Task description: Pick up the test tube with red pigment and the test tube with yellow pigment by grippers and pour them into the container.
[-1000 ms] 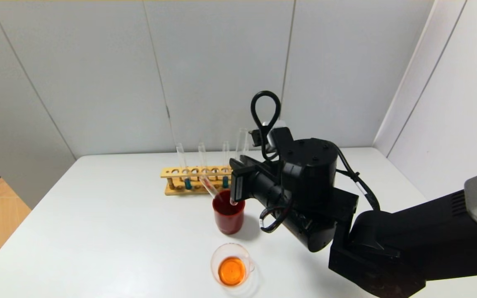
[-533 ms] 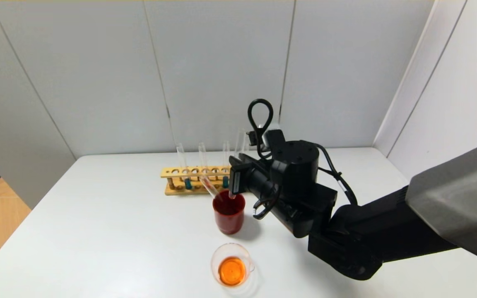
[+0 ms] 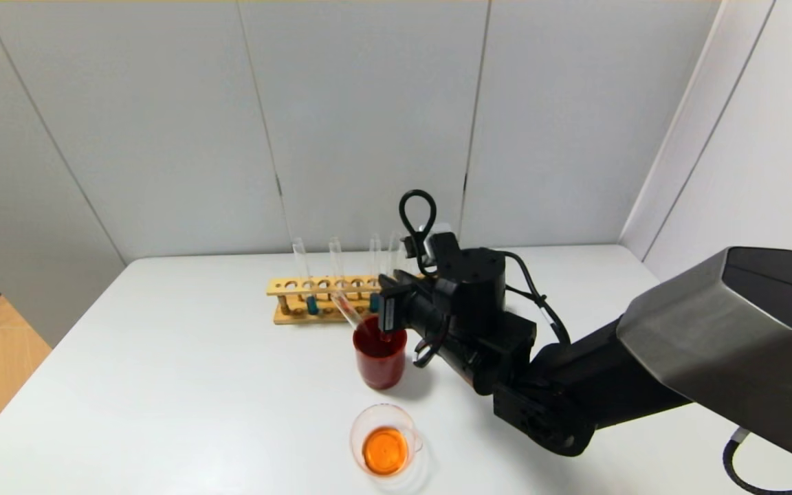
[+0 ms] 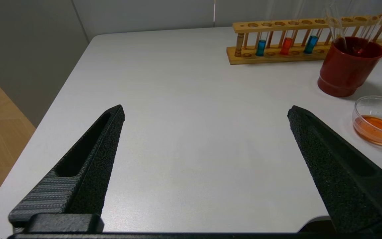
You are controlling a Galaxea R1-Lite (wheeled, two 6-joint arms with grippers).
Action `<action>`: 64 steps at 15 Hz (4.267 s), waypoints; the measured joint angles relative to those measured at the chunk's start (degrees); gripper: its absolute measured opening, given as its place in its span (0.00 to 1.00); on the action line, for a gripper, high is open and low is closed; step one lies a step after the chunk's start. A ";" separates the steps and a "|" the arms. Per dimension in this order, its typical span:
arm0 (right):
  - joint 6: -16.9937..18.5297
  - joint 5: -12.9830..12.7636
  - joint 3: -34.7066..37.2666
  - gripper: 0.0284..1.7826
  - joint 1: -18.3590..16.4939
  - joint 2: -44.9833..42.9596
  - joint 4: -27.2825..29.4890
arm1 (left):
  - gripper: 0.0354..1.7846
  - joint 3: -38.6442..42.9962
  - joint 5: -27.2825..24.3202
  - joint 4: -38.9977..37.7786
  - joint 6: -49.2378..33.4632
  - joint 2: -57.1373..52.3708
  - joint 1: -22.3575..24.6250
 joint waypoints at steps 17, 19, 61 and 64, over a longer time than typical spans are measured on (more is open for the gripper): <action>-1.07 2.88 -0.28 0.47 0.06 3.47 0.06 | 0.97 0.00 0.01 0.00 -0.02 0.00 0.00; -1.08 2.84 -0.41 0.66 0.13 3.08 0.06 | 0.97 0.00 0.01 0.00 -0.05 0.00 0.00; -5.24 14.40 44.35 0.98 -45.63 -124.65 68.85 | 0.97 0.00 0.01 0.00 -0.05 0.00 0.00; -8.98 15.77 55.02 0.98 -45.65 -125.37 61.45 | 0.97 0.00 0.01 0.00 -0.02 0.00 0.00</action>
